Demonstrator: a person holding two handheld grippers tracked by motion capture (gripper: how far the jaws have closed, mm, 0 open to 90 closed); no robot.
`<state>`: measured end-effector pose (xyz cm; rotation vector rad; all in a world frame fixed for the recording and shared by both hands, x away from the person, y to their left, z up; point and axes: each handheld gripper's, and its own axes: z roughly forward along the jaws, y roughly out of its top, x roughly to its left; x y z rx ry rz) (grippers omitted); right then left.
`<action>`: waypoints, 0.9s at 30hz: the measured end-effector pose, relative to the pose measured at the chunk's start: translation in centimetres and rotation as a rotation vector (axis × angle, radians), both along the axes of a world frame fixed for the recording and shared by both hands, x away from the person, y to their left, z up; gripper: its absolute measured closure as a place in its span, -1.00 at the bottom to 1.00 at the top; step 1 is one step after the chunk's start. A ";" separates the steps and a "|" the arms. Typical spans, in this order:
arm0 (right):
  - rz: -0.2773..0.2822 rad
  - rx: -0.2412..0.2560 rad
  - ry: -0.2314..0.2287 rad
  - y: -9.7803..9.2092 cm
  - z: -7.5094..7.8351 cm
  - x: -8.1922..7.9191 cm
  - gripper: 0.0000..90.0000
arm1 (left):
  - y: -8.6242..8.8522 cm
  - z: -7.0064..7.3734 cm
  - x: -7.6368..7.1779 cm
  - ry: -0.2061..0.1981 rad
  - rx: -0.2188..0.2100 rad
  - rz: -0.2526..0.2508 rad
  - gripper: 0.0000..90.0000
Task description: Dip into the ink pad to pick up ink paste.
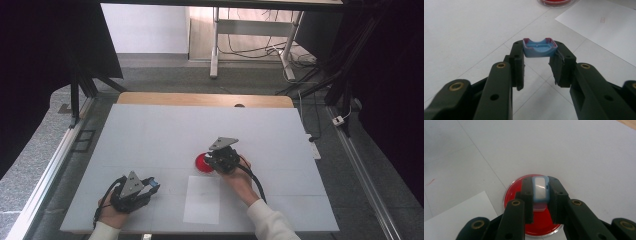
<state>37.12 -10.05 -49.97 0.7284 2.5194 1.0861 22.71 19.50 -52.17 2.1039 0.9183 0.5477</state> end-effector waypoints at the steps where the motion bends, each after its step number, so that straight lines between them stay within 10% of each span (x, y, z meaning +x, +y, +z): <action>1: 0.007 0.000 -0.004 0.0 0.0 0.0 0.68 | 0.0 0.0 0.0 -0.002 0.000 0.002 0.44; 11: 0.009 0.106 -0.010 -1.2 2.2 -0.1 0.67 | 0.2 0.0 0.1 -0.001 -0.002 0.001 0.44; 27: 0.039 0.042 -0.002 -0.7 1.2 0.5 0.67 | 0.2 0.0 0.1 0.000 0.004 0.003 0.44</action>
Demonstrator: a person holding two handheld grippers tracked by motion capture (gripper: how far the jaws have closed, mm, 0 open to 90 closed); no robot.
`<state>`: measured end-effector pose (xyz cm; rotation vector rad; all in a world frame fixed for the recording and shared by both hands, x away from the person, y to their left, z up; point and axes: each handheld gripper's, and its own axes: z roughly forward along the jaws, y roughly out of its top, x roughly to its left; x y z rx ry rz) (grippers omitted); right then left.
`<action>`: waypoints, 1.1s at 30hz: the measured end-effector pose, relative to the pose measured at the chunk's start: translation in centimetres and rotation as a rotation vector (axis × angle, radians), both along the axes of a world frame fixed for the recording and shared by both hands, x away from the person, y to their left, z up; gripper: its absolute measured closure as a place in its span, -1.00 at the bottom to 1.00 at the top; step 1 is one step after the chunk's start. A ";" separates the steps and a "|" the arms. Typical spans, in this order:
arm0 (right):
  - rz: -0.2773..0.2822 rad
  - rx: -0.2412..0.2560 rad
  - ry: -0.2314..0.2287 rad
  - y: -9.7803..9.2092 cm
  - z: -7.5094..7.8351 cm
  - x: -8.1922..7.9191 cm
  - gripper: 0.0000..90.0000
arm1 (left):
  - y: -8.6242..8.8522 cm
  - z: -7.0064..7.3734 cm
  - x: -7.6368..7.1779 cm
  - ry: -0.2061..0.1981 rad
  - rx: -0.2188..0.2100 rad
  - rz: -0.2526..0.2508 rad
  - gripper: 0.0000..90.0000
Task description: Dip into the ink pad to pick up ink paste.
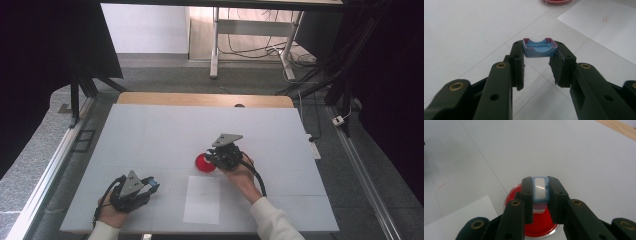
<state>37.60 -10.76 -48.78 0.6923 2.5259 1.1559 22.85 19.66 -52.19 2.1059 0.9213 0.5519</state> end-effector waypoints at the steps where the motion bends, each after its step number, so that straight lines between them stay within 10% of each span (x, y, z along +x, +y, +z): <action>1: 0.002 -0.003 0.003 0.1 -0.2 0.0 0.67 | 0.0 0.0 0.0 -0.001 -0.001 0.000 0.44; 33: -0.010 -0.033 0.029 0.5 -1.0 0.2 0.68 | 0.1 0.0 -0.1 0.001 0.000 -0.001 0.44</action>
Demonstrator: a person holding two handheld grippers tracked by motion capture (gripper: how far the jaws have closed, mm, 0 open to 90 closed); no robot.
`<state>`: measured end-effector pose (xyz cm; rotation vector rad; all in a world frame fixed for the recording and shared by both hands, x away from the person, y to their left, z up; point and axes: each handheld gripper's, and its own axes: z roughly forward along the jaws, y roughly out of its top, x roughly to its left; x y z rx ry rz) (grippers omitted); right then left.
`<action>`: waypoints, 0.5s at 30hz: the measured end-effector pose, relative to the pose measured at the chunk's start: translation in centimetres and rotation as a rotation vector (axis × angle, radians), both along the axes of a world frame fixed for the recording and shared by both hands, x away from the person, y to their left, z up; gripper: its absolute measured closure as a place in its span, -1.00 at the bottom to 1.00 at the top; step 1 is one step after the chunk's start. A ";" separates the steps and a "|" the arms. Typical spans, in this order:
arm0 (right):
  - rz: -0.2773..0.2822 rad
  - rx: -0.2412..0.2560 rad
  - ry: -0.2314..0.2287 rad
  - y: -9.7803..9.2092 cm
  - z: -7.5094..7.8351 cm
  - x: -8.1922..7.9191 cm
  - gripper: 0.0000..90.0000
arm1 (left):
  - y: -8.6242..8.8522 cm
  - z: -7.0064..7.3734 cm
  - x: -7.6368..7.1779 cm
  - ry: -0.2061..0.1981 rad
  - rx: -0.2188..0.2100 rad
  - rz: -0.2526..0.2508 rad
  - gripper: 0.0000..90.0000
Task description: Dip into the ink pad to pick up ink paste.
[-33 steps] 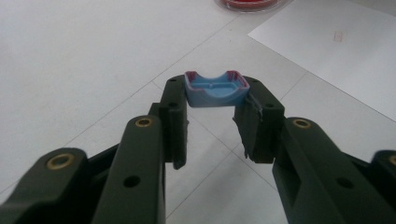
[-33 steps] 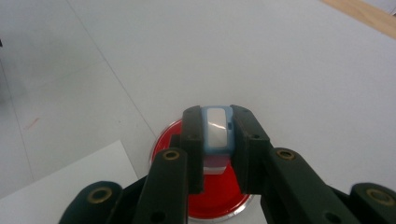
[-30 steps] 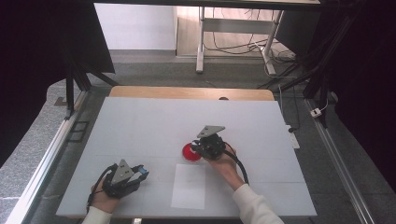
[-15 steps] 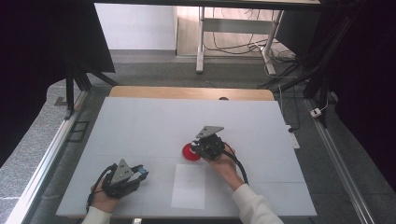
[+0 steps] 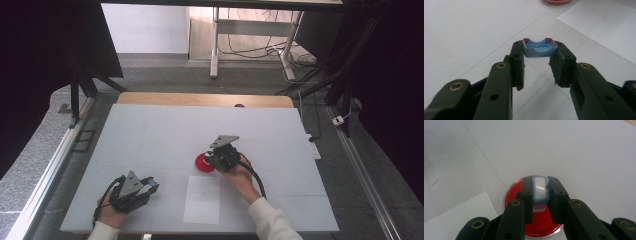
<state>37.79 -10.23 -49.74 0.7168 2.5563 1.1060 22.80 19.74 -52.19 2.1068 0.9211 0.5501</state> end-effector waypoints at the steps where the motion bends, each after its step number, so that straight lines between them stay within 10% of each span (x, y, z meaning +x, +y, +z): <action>1: 0.000 0.000 -0.001 0.0 0.0 0.0 0.68 | 0.0 0.0 0.0 -0.001 0.001 0.000 0.44; 15: -0.002 -0.029 -0.009 0.3 0.0 -0.2 0.68 | -0.2 0.1 -0.1 -0.005 0.002 0.004 0.44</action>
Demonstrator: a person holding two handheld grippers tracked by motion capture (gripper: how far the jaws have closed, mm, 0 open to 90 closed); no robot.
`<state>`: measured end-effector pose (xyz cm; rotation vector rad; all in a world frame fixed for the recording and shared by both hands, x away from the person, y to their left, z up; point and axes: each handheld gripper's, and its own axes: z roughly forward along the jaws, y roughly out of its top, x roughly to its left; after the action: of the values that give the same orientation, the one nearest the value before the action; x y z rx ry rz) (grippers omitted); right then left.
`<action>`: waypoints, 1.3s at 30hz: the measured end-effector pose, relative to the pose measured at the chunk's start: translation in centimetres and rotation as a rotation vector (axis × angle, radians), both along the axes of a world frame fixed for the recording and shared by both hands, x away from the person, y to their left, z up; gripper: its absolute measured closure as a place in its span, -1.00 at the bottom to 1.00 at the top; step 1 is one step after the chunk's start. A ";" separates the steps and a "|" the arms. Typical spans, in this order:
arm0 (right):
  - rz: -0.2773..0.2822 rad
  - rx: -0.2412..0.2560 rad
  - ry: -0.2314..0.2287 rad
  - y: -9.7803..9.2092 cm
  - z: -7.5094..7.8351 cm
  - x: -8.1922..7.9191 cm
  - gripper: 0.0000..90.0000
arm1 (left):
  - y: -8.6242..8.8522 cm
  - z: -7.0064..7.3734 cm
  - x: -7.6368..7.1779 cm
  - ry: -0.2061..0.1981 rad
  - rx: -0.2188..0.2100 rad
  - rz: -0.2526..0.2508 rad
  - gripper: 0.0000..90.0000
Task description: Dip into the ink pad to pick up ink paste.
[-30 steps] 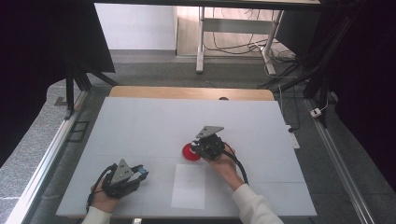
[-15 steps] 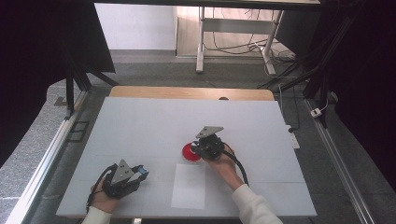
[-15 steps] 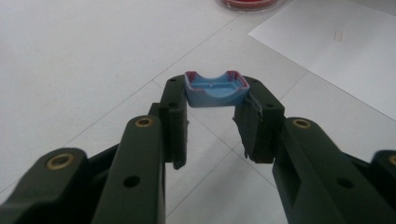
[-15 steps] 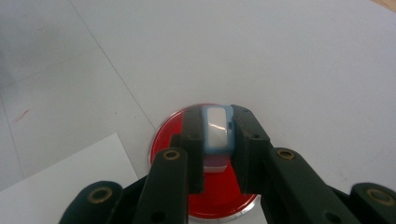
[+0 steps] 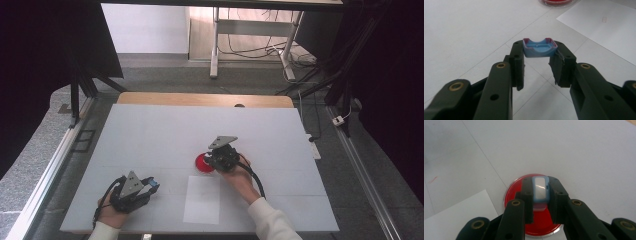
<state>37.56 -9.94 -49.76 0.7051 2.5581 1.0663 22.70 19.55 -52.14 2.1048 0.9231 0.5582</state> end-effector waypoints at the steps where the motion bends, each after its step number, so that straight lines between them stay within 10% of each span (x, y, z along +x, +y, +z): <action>1: 0.001 -0.010 -0.008 0.0 0.0 -0.1 0.68 | 0.0 0.0 0.0 0.001 0.000 -0.002 0.44; 39: 0.012 0.009 -0.017 -0.3 0.2 -0.1 0.68 | 0.0 0.0 0.1 0.001 0.002 0.006 0.44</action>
<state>37.42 -10.20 -49.54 0.6811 2.5475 1.0843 22.79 19.57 -52.14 2.1049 0.9297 0.5617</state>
